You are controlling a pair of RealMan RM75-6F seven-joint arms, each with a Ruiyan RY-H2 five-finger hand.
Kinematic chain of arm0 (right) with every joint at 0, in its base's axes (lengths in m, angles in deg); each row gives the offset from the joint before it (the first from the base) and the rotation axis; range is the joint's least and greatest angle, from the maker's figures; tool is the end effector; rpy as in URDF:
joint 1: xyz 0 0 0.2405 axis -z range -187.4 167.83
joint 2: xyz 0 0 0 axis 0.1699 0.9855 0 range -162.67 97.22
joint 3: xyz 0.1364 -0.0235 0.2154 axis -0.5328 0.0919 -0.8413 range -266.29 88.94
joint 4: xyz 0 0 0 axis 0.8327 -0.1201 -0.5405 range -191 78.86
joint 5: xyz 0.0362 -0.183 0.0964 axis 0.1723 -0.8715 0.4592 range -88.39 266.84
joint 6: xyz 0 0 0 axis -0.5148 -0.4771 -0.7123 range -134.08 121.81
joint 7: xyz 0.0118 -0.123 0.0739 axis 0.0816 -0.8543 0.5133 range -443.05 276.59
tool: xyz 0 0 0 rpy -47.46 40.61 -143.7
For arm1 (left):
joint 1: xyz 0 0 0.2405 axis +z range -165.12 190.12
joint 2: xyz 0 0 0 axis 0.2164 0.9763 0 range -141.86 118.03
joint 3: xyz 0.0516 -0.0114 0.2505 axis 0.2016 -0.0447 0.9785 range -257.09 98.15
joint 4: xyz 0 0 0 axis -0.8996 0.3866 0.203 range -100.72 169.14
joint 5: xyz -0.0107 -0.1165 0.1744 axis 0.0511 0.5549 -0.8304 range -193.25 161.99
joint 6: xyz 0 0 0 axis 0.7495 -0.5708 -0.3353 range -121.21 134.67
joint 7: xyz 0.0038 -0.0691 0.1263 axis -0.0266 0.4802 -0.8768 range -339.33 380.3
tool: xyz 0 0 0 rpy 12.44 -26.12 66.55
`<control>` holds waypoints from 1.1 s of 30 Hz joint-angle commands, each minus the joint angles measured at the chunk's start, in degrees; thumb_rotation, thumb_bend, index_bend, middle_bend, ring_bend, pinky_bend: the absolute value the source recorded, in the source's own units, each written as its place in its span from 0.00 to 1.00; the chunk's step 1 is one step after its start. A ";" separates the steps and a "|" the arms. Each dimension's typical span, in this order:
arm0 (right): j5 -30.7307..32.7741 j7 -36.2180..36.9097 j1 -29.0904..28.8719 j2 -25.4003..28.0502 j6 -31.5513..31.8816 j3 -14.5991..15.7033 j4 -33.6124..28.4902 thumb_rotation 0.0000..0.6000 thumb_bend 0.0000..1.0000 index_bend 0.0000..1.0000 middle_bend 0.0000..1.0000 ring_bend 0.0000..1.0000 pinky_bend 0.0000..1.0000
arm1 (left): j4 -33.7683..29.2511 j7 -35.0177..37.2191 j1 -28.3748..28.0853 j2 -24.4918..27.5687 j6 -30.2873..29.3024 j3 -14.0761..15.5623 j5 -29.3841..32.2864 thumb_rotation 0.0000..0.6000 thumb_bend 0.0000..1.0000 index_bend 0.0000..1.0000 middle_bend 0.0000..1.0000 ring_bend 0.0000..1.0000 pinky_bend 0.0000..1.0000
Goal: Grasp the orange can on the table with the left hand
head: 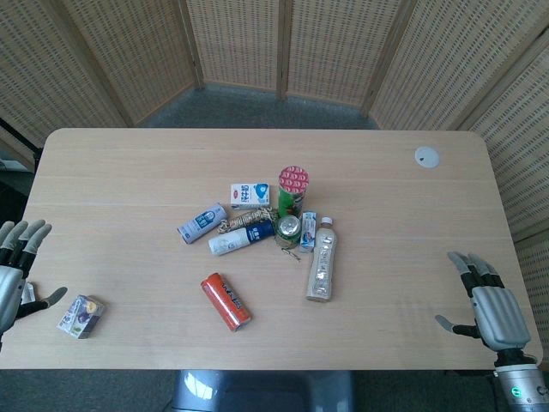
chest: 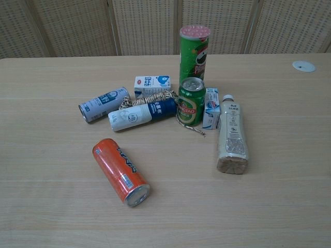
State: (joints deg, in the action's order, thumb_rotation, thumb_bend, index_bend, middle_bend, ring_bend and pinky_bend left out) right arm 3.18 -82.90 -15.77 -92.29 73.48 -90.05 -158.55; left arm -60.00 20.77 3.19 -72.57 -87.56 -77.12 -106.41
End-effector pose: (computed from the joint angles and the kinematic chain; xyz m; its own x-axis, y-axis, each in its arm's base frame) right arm -0.2841 -0.1774 0.1517 0.3028 -0.1254 0.9448 -0.9531 -0.0349 0.3008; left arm -0.2828 0.1835 0.1798 0.4082 -0.1013 0.9072 0.8939 -0.1574 -0.4198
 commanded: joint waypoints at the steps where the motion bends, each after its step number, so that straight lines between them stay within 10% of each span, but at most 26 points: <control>1: 0.06 -0.03 0.02 -0.05 0.01 -0.01 0.06 0.97 0.00 0.00 0.00 0.00 0.00 | 0.57 1.47 0.83 0.01 -0.89 0.43 -2.55 1.00 0.00 0.02 0.00 0.00 0.00; 12: -0.49 1.22 0.26 0.54 0.83 -0.14 -0.45 0.97 0.00 0.00 0.00 0.00 0.00 | 2.90 -1.04 -6.24 1.50 8.67 2.14 -14.23 1.00 0.00 0.01 0.00 0.00 0.00; 19: 0.10 2.91 0.49 1.28 1.27 -0.56 -0.39 0.96 0.00 0.00 0.00 0.00 0.00 | 1.34 -8.50 -17.07 -2.64 27.18 4.22 -23.03 1.00 0.00 0.00 0.00 0.00 0.00; 25: 0.33 5.17 0.81 2.23 1.75 -0.82 -0.20 0.97 0.00 0.00 0.00 0.00 0.00 | -1.18 -18.76 -23.07 -11.08 43.81 2.76 -19.87 1.00 0.00 0.00 0.00 0.00 0.00; 33: 0.89 8.03 1.12 3.24 1.96 -1.16 0.38 0.96 0.00 0.00 0.00 0.00 0.00 | 1.44 -27.55 -25.30 -19.65 52.03 2.09 -15.58 1.00 0.00 0.00 0.00 0.00 0.00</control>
State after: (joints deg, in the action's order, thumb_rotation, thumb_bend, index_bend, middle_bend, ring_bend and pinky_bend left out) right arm 3.96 -75.12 -14.71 -89.21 75.43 -91.16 -158.28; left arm -59.27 -4.62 -21.18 -90.22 -37.35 -74.72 -123.55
